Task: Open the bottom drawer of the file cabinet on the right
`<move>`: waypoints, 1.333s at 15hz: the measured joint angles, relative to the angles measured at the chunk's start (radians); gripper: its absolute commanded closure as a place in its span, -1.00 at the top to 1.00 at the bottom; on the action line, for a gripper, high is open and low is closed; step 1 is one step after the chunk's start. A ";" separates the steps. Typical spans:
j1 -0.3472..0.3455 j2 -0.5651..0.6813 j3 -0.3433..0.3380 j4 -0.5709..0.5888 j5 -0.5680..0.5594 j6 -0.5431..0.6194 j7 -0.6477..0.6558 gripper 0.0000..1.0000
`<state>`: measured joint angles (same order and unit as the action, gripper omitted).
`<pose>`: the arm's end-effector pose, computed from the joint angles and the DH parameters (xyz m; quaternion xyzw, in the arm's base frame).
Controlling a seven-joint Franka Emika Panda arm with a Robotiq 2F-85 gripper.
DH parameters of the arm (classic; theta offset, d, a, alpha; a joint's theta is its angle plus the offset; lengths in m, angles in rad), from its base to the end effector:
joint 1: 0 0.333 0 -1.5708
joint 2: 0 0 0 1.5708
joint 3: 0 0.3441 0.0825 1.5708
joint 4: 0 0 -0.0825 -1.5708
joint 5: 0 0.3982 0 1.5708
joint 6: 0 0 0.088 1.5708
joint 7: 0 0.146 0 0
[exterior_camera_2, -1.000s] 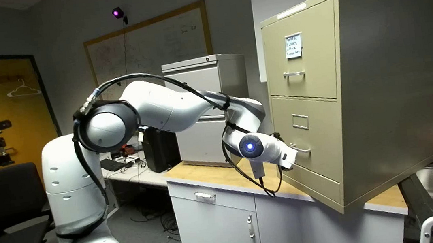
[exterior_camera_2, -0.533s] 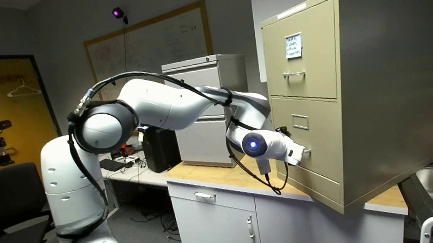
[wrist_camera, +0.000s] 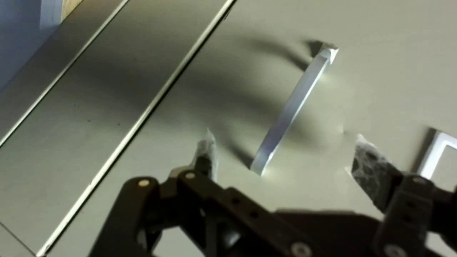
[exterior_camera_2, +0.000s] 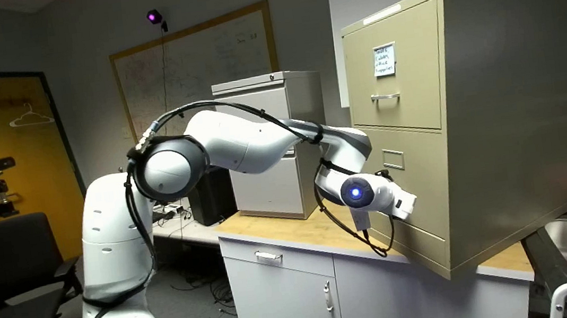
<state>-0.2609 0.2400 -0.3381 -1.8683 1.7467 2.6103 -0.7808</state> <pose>0.5778 -0.3793 0.4360 -0.6899 0.4697 -0.4715 0.2848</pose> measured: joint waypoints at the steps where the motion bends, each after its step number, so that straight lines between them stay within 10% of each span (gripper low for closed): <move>1: -0.007 0.023 0.000 0.024 -0.023 -0.005 0.025 1.00; 8: -0.042 0.137 0.008 0.132 -0.230 -0.085 0.208 1.00; 9: -0.046 0.154 0.012 0.142 -0.254 -0.100 0.229 0.53; 20: -0.052 0.146 0.024 0.207 -0.665 -0.157 0.493 -0.85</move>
<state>-0.3132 0.3857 -0.3143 -1.6618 1.0812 2.4534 -0.2880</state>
